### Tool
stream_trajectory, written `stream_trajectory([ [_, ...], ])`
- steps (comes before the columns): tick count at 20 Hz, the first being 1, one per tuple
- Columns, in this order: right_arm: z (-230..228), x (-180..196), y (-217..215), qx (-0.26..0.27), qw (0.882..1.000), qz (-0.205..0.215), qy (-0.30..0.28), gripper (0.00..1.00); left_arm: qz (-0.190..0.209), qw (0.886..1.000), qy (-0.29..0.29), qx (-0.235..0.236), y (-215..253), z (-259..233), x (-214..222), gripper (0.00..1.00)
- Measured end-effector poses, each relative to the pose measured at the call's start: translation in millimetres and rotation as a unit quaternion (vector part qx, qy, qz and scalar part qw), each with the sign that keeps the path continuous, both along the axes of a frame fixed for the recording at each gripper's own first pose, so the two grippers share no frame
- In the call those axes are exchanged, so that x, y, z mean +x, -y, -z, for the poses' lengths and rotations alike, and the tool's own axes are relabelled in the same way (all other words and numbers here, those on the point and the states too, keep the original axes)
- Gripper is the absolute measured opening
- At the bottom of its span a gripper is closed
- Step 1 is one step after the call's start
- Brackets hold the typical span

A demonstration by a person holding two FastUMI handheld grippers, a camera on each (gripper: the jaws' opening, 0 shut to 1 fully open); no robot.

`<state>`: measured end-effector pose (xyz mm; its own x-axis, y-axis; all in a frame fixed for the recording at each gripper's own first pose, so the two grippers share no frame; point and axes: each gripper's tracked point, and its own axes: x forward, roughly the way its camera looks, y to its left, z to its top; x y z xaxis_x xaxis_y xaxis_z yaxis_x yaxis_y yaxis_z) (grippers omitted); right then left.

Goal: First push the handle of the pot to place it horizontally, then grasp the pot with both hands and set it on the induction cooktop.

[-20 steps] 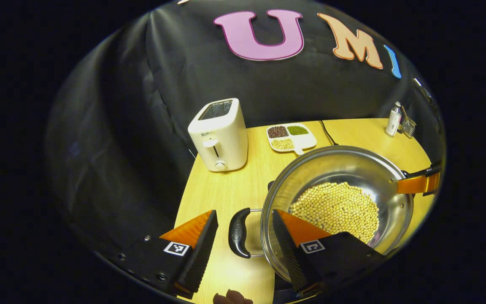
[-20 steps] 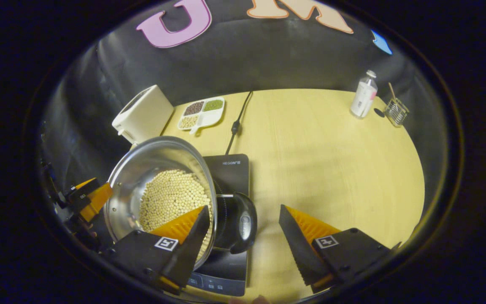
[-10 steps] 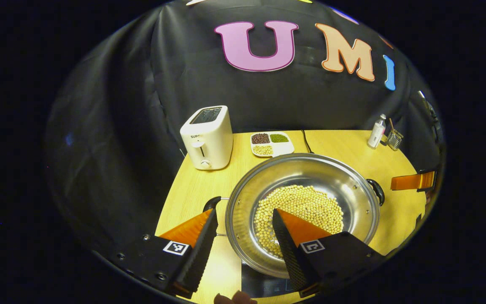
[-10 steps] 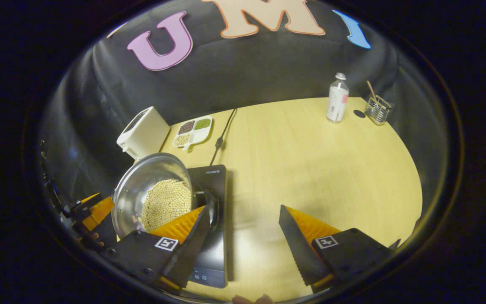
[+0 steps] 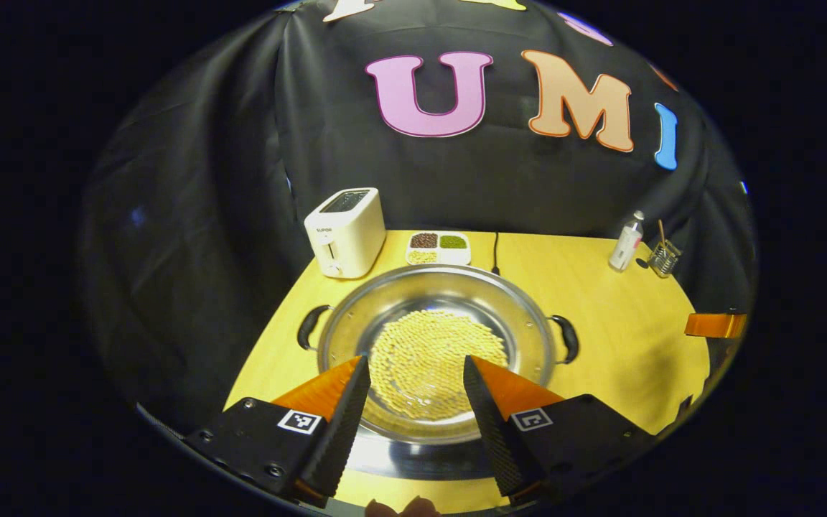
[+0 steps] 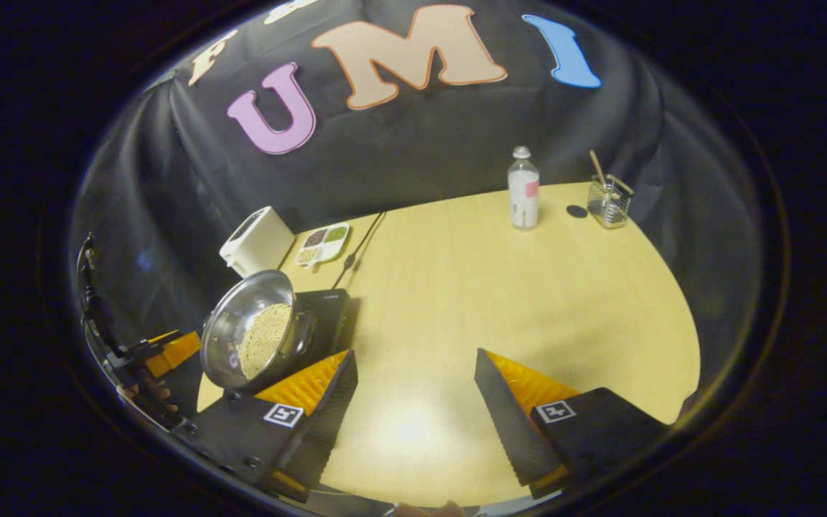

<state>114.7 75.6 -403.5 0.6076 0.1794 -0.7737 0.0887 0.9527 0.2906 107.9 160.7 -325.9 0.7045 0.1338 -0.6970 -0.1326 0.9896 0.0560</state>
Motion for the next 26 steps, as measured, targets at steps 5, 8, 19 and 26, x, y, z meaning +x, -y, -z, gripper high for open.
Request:
stream_trajectory([
  [5,-33.5,-22.5,62.3,-0.006,0.999,-0.013,0.045,0.94,-0.006,1.000,0.017,0.000,59.7,-23.0,-29.3,0.80],
  [8,-61.2,-28.7,83.1,0.009,0.997,-0.006,0.072,0.94,-0.013,1.000,0.020,-0.015,82.9,-38.3,-42.5,0.81],
  [19,-252.2,-30.7,99.0,-0.040,0.966,0.011,0.254,0.93,0.029,0.974,0.224,-0.013,131.0,-222.3,-18.0,0.80],
  [26,-386.6,-30.4,61.1,-0.043,0.924,0.015,0.380,0.94,0.070,0.932,0.356,-0.002,139.2,-355.2,-38.8,0.79],
])
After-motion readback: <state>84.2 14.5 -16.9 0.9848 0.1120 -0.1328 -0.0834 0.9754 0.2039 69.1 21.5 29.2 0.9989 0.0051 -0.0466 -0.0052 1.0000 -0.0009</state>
